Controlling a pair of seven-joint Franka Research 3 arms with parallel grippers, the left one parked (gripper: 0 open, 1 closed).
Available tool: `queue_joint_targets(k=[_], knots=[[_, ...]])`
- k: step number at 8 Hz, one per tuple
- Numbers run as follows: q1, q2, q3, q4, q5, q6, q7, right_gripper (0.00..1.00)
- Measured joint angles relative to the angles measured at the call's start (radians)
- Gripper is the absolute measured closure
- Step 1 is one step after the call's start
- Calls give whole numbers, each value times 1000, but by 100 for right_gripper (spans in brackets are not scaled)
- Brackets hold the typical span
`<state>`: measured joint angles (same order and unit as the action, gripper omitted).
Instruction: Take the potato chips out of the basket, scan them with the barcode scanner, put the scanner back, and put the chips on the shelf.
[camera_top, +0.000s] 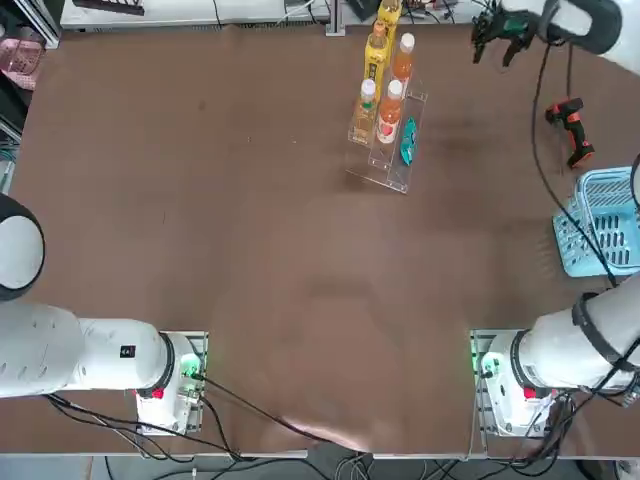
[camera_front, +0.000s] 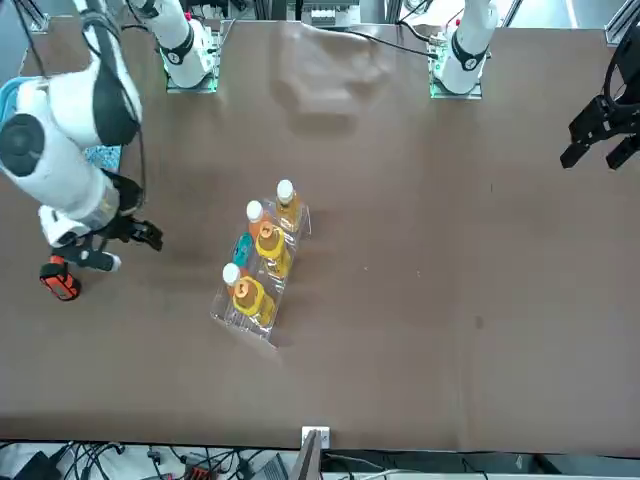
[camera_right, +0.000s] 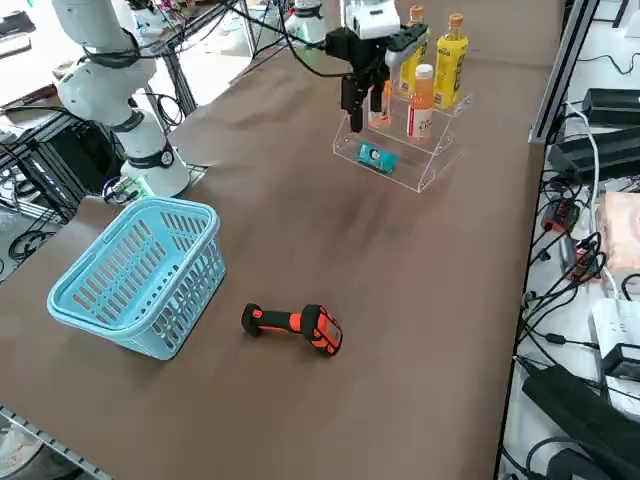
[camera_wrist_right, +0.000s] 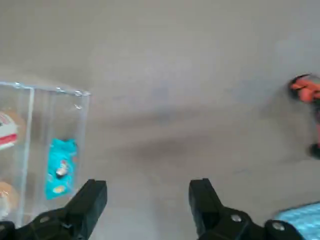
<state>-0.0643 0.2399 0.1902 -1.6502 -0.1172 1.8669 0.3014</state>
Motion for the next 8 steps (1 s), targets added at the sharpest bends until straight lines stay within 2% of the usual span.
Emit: queue_joint_targets(k=[3,4,6,8], knots=[[-3,-6,-144,188,45,-203,-250,0],[-8,-9,-176,247,50,-258,-302,0],[-19,-14,-186,358,53,-381,-322,0],[-20,-13,-182,391,55,-421,-322,0]])
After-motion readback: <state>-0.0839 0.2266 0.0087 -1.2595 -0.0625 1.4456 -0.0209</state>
